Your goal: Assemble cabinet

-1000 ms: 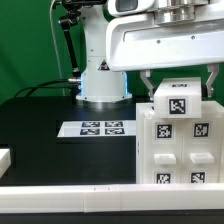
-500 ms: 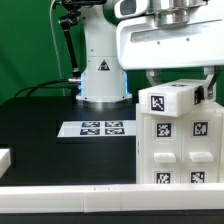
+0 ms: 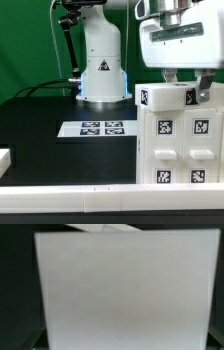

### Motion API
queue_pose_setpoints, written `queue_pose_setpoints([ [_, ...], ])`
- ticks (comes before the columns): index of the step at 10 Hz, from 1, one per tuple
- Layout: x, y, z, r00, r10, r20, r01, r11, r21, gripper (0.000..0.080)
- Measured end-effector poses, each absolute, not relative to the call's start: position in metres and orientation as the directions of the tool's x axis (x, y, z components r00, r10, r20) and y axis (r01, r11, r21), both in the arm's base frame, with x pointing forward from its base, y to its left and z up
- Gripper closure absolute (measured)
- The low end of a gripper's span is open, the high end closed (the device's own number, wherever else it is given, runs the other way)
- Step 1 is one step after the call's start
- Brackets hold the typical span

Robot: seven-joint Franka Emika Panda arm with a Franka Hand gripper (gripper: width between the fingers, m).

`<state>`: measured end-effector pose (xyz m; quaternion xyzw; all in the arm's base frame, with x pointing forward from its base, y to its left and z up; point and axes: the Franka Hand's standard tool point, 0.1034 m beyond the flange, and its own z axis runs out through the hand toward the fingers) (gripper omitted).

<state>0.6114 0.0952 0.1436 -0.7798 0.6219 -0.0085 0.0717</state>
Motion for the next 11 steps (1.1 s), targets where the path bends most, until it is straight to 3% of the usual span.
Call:
queue_pose_setpoints([
  [2, 0.612, 0.095, 0.143, 0.000, -0.992, -0.127, -0.995, 0.013, -0.104, 0.0239],
  [6, 0.613, 0.088, 0.142, -0.265, -0.951, -0.157, -0.959, 0.278, -0.062, 0.0239],
  [8, 0.613, 0.087, 0.142, -0.303, -0.937, -0.174, -0.947, 0.316, -0.053, 0.0239],
  [9, 0.612, 0.088, 0.144, -0.295, -0.939, -0.176, -0.950, 0.309, -0.053, 0.0187],
  [10, 0.612, 0.090, 0.149, -0.267, -0.947, -0.180, -0.957, 0.282, -0.063, 0.0067],
  [11, 0.611, 0.092, 0.156, -0.254, -0.949, -0.188, -0.960, 0.271, -0.069, 0.0067],
])
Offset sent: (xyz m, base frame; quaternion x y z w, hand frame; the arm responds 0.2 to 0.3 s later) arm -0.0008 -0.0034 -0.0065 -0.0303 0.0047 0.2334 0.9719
